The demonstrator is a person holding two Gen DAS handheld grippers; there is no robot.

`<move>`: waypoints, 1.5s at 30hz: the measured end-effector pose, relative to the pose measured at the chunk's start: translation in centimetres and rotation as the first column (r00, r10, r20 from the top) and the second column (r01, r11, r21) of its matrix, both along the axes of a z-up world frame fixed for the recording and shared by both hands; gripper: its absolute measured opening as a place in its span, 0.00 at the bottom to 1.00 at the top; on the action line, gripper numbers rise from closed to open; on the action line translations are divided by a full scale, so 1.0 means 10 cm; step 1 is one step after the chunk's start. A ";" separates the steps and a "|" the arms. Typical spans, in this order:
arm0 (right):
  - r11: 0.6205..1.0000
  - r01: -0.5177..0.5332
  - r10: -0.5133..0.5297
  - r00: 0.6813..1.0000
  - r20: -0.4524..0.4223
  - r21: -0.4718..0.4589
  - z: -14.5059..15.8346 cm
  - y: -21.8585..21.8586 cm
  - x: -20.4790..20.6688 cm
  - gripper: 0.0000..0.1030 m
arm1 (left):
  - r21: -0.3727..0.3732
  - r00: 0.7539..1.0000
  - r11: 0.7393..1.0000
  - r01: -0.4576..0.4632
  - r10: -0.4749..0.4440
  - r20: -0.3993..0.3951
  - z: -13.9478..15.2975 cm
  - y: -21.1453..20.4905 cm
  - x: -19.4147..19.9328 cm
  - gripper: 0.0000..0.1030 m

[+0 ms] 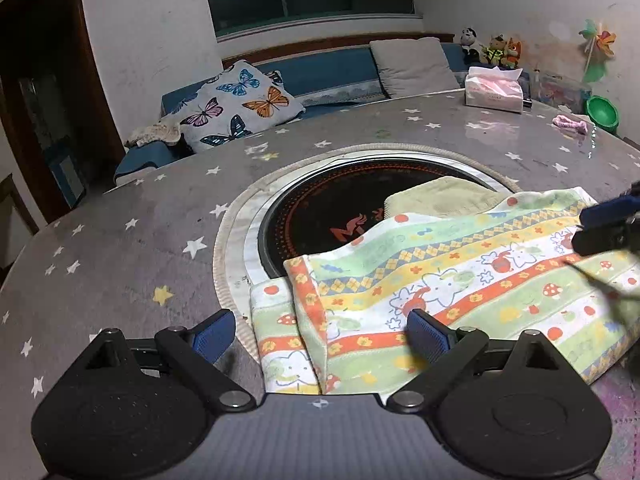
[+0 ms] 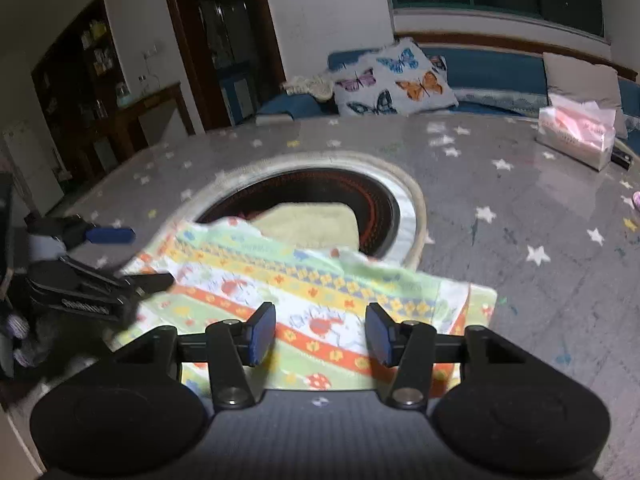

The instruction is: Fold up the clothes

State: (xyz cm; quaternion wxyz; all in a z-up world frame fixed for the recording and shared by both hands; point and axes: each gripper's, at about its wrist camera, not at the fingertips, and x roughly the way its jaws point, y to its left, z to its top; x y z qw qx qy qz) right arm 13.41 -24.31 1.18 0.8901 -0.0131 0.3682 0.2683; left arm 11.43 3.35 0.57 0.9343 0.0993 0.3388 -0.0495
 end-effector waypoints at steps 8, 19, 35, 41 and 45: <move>0.998 0.055 -0.055 0.998 0.020 -0.021 0.06 -0.11 0.03 0.49 | -0.023 0.999 1.000 -0.017 0.018 0.036 0.14 0.06 -0.05 0.96; 0.998 -0.058 0.056 0.997 0.059 0.022 0.16 0.16 -0.15 0.54 | -0.044 0.998 0.998 -0.042 0.044 0.036 0.19 0.05 0.00 1.00; 0.997 0.074 -0.074 0.997 -0.010 -0.005 -0.05 -0.12 0.14 0.55 | -0.031 0.998 0.998 -0.061 0.061 0.020 0.19 0.06 0.14 1.00; 0.996 0.089 -0.088 0.996 -0.032 0.020 -0.03 -0.11 0.24 0.54 | -0.009 0.999 0.999 -0.049 0.049 0.008 0.22 -0.06 0.31 1.00; 0.998 0.061 -0.061 0.998 -0.019 0.004 0.01 0.07 0.30 0.50 | -0.007 0.999 0.999 -0.031 0.031 -0.009 0.21 -0.19 0.47 1.00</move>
